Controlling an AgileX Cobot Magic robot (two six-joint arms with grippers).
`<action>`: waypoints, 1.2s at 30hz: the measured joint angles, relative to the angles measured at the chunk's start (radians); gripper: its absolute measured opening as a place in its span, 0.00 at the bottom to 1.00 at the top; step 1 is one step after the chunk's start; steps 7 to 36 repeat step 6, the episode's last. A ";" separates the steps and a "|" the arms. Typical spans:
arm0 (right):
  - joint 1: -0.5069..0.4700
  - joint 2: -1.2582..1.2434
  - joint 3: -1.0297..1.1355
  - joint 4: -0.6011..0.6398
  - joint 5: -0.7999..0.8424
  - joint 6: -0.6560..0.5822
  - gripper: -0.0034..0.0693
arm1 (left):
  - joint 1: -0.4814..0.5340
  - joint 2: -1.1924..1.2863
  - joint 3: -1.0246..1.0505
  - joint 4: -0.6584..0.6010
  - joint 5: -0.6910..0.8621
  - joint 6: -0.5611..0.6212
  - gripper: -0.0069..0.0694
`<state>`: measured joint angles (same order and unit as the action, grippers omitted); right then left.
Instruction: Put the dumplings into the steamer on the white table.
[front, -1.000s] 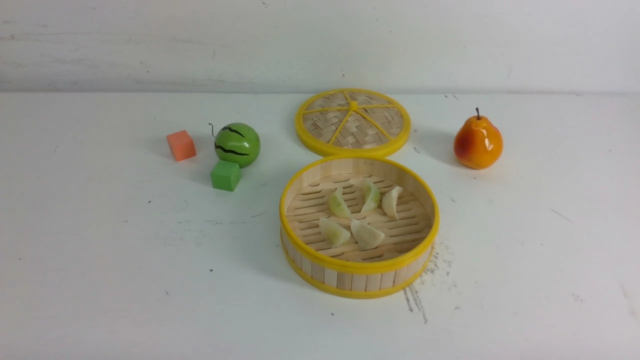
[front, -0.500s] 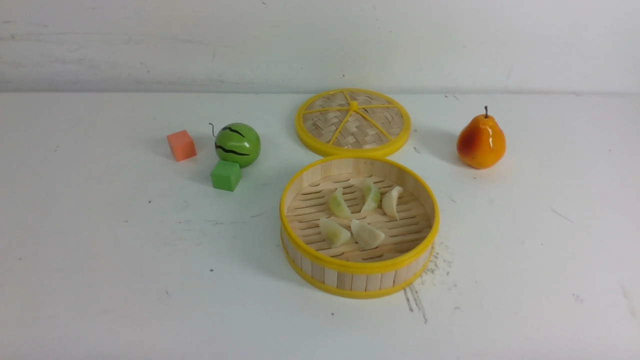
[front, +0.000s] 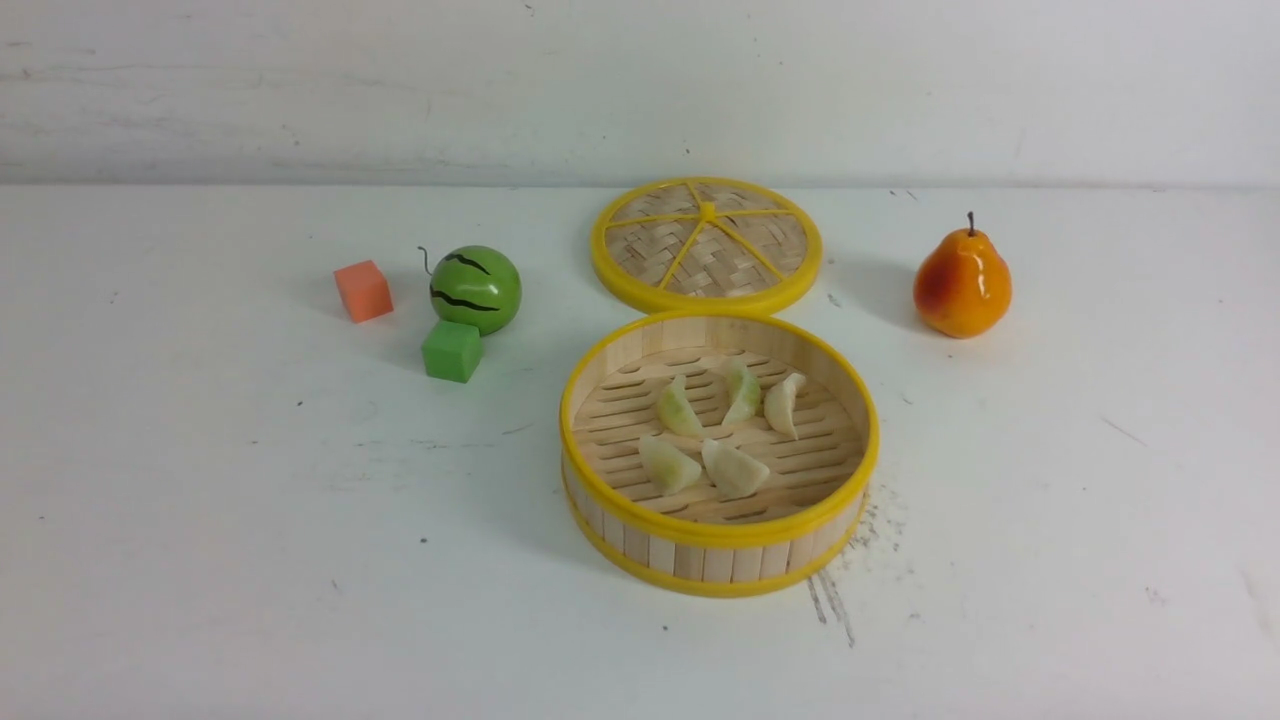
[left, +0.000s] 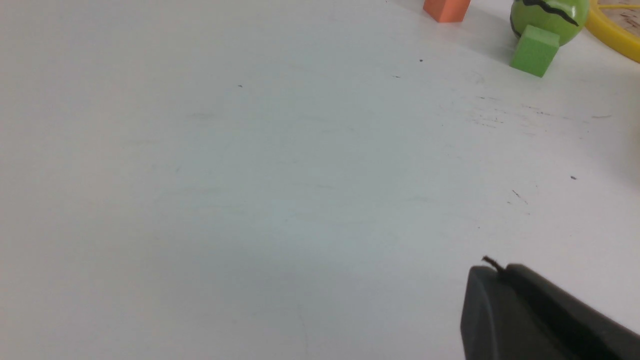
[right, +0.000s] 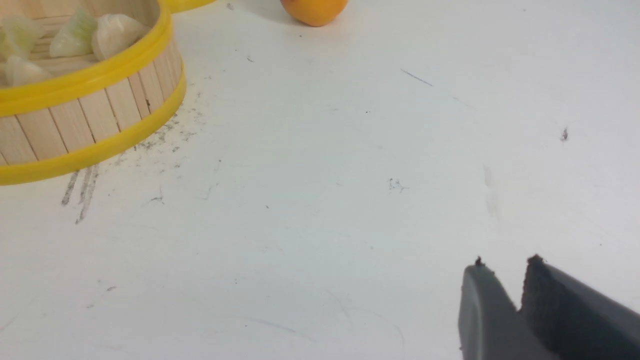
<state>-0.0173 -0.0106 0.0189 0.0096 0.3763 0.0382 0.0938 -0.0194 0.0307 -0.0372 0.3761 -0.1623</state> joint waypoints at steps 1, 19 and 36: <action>0.000 0.000 0.000 0.000 0.000 0.000 0.22 | 0.000 0.000 0.000 0.000 0.000 0.000 0.09; 0.000 0.000 0.000 0.000 0.000 0.000 0.23 | 0.000 0.000 0.000 0.000 0.000 0.000 0.09; 0.000 0.000 0.000 0.000 0.000 0.000 0.23 | 0.000 0.000 0.000 0.000 0.000 0.000 0.09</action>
